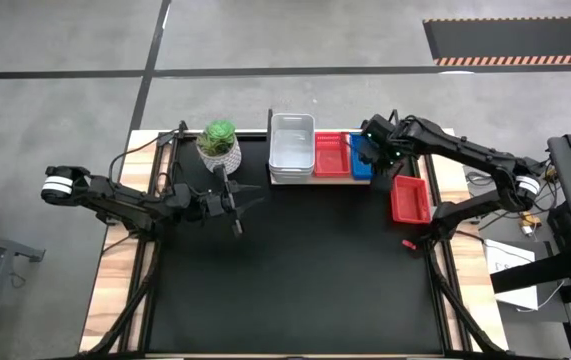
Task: Stack baskets on shelf by color
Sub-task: Stack the blue bin on the blue bin on the shelf, then stack the red bin on the red bin on the shelf
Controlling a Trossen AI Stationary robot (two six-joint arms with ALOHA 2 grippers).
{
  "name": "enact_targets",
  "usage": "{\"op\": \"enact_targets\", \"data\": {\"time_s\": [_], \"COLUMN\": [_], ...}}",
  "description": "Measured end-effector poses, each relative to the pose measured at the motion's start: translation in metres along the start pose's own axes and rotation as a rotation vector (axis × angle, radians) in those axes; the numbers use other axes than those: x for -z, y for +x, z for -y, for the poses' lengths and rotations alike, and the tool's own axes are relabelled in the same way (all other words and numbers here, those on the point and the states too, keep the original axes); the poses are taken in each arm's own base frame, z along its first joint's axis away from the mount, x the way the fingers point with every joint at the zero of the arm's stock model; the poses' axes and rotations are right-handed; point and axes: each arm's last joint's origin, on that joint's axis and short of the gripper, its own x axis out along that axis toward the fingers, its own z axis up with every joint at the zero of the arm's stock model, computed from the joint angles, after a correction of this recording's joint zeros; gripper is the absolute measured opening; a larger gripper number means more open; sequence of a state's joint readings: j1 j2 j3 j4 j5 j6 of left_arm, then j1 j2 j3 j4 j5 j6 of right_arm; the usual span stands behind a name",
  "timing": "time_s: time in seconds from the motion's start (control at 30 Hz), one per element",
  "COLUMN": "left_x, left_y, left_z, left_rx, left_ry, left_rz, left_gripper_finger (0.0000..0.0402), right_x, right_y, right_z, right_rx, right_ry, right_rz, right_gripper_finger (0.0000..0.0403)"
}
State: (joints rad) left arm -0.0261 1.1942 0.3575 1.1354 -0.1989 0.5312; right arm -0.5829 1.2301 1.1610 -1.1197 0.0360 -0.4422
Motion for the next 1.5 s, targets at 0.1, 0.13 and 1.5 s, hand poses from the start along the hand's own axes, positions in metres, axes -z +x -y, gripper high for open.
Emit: {"op": "enact_targets", "data": {"time_s": [0.1, 0.13, 1.5], "left_x": [0.0, 0.0, -0.001], "left_y": [0.0, 0.0, 0.0], "left_z": [0.0, 0.0, 0.0], "left_rx": [0.0, 0.0, -0.002], "left_ry": [0.0, 0.0, -0.029], "left_rz": [0.0, 0.0, 0.007], "left_gripper_finger": [0.0118, 0.0118, 0.0118], "right_x": [-0.005, -0.007, -0.035], "right_y": [-0.01, -0.013, -0.011], "right_z": [0.0, -0.001, -0.046], "right_rx": [-0.003, 0.002, -0.228], "right_ry": [0.059, 0.073, 0.151], "right_rz": [0.025, 0.037, 0.251], "right_gripper_finger": [0.0105, 0.0104, 0.0009]}}
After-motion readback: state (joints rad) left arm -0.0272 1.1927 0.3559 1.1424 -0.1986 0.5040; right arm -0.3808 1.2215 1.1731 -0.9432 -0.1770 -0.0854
